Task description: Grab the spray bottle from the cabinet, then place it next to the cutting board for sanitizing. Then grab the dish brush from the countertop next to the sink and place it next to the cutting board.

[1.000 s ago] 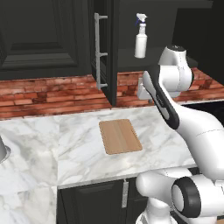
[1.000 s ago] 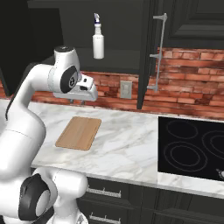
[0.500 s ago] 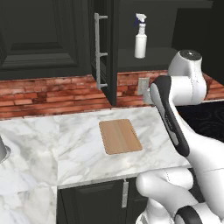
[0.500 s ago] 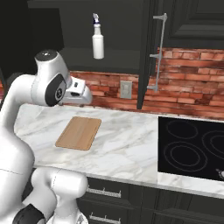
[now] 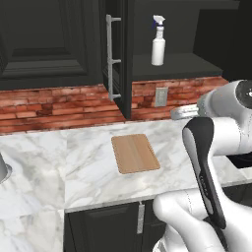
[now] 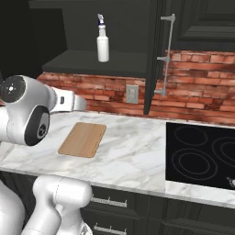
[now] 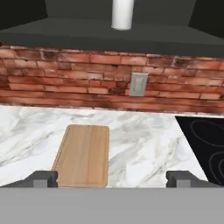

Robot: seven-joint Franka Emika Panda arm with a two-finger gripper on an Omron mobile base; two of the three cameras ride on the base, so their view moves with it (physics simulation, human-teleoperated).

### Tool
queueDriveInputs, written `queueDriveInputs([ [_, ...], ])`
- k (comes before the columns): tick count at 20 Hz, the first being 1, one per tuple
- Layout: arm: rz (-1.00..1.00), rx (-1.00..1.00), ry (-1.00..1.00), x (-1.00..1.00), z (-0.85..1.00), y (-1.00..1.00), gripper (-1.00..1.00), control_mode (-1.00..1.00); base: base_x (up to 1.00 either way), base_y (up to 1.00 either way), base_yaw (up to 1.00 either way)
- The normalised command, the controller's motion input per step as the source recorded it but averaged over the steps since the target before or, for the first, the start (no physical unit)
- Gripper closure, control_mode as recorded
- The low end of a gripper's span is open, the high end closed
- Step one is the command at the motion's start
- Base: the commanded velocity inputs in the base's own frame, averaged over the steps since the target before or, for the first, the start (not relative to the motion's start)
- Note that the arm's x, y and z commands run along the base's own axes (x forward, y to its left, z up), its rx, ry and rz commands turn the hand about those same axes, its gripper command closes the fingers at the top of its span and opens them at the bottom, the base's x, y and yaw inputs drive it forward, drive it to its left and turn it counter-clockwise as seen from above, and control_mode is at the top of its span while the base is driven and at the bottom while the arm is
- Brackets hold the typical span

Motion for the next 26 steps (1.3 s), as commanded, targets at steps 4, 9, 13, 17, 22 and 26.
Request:
queueDriveInputs([
  [4, 0.00, -0.03, -0.25, -0.27, 0.98, 0.02, -1.00, -1.00, 0.00, 0.00, 0.00],
  [9, 0.00, -0.06, -0.21, -0.09, 0.97, 0.00, -1.00, -1.00, 0.00, 0.00, 0.00],
  [13, 0.00, -0.07, -0.23, 0.01, 0.63, 0.00, -1.00, -1.00, 0.00, 0.00, 0.00],
  [17, 0.00, 0.00, -0.13, 0.20, 0.26, 0.00, -1.00, -1.00, 0.00, 0.00, 0.00],
  [22, 0.02, 0.00, -0.05, 0.35, 0.17, 0.00, -1.00, -1.00, 0.00, 0.00, 0.00],
  [26, 0.03, 0.00, -0.01, 0.19, 0.27, 0.00, -1.00, -1.00, 0.00, 0.00, 0.00],
])
